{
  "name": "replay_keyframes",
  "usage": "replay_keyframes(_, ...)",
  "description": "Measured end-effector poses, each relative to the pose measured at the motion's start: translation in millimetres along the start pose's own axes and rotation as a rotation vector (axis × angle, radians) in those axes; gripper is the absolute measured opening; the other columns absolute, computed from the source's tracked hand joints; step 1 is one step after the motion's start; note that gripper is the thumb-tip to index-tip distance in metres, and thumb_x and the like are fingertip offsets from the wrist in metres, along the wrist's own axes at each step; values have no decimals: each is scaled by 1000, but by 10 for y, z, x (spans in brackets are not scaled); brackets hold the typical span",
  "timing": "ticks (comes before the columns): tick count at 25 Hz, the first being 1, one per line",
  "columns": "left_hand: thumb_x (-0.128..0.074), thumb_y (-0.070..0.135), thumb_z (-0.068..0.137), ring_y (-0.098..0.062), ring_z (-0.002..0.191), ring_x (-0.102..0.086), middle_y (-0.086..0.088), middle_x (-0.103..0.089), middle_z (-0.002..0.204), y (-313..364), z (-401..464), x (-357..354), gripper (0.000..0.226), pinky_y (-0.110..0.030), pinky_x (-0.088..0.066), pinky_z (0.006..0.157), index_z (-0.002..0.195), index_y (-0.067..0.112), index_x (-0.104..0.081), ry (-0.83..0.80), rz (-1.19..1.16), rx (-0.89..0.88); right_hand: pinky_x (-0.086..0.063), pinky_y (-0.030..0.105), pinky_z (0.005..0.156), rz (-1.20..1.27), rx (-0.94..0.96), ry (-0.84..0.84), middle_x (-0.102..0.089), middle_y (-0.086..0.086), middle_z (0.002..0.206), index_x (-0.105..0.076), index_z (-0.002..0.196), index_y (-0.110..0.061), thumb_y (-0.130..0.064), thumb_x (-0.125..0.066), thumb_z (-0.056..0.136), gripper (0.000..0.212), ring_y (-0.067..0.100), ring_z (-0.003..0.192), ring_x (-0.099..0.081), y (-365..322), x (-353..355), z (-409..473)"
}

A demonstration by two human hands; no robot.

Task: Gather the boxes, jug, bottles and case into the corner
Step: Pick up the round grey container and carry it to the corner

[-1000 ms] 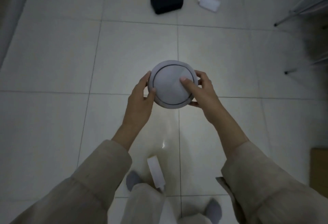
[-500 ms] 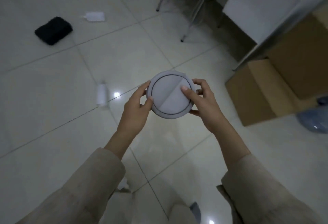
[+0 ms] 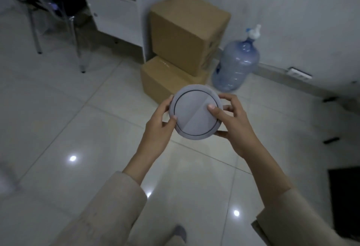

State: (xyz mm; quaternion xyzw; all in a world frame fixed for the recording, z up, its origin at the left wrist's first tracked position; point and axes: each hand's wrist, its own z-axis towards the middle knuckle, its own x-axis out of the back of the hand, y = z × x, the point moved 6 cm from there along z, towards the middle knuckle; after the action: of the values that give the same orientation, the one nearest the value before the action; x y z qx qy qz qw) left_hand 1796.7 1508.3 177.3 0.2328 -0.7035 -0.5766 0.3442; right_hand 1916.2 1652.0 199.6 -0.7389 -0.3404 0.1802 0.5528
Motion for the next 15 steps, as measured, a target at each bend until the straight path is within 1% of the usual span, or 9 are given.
replay_keyframes(2, -49, 14, 93, -4, 118, -48, 12, -49, 131, 314, 103, -459, 47, -20, -46, 91, 135, 32, -41, -100, -14, -53, -58, 31, 65, 40, 19, 75, -51, 2, 122, -50, 115, -32, -36, -67, 81, 39, 17, 103, -58, -133, 538, -76)
replay_keyframes(4, -49, 9, 92, 5, 112, -47, 14, -49, 126, 605, 219, -868, 47, -8, -46, 83, 130, 35, -42, -188, -46, -116, -58, 32, 65, 75, 27, 136, -50, 1, 125, -49, 116, -32, -35, -66, 82, 38, 17, 106, -57, -233, 995, -124)
replay_keyframes(5, -49, 7, 92, 12, 108, -47, 16, -49, 124, 743, 288, -1086, 46, -6, -46, 79, 124, 39, -42, -232, -61, -145, -59, 32, 65, 92, 25, 167, -49, 1, 126, -48, 117, -32, -35, -65, 82, 39, 18, 107, -56, -280, 1222, -141)
replay_keyframes(6, -48, 5, 92, 17, 106, -47, 18, -49, 123, 855, 355, -1277, 46, -5, -46, 77, 119, 42, -42, -271, -68, -171, -58, 32, 64, 107, 23, 193, -49, 1, 126, -48, 118, -32, -35, -65, 82, 39, 18, 107, -56, -316, 1417, -141)
replay_keyframes(7, -49, 5, 92, 17, 108, -46, 21, -49, 122, 935, 431, -1453, 47, -6, -46, 77, 115, 46, -42, -302, -68, -189, -58, 32, 64, 120, 26, 214, -49, 2, 126, -47, 118, -31, -35, -65, 83, 40, 18, 106, -57, -351, 1592, -116)
replay_keyframes(10, -49, 9, 93, 5, 116, -46, 26, -47, 121, 1145, 725, -1981, 48, -16, -48, 82, 116, 49, -39, -380, -66, -206, -59, 34, 66, 131, 29, 262, -50, 4, 126, -47, 120, -30, -35, -64, 83, 41, 20, 105, -57, -476, 2122, 94)
replay_keyframes(11, -49, 10, 92, 4, 116, -46, 26, -47, 121, 1190, 846, -2142, 47, -16, -48, 82, 117, 48, -39, -389, -64, -203, -59, 35, 67, 126, 28, 269, -50, 4, 126, -47, 120, -29, -35, -64, 83, 41, 21, 106, -57, -513, 2279, 205)
replay_keyframes(13, -50, 9, 92, 5, 114, -46, 21, -48, 120, 1258, 1129, -2421, 44, -14, -49, 80, 124, 37, -39, -379, -76, -180, -59, 35, 68, 132, 29, 276, -50, 4, 126, -46, 122, -29, -35, -63, 84, 42, 21, 107, -56, -569, 2542, 490)
replay_keyframes(15, -50, 10, 92, 9, 108, -47, 20, -50, 117, 1227, 1491, -2708, 41, -12, -49, 78, 126, 31, -40, -369, -61, -133, -60, 32, 67, 146, 23, 282, -49, 1, 127, -46, 122, -29, -35, -62, 83, 42, 18, 106, -56, -576, 2764, 858)
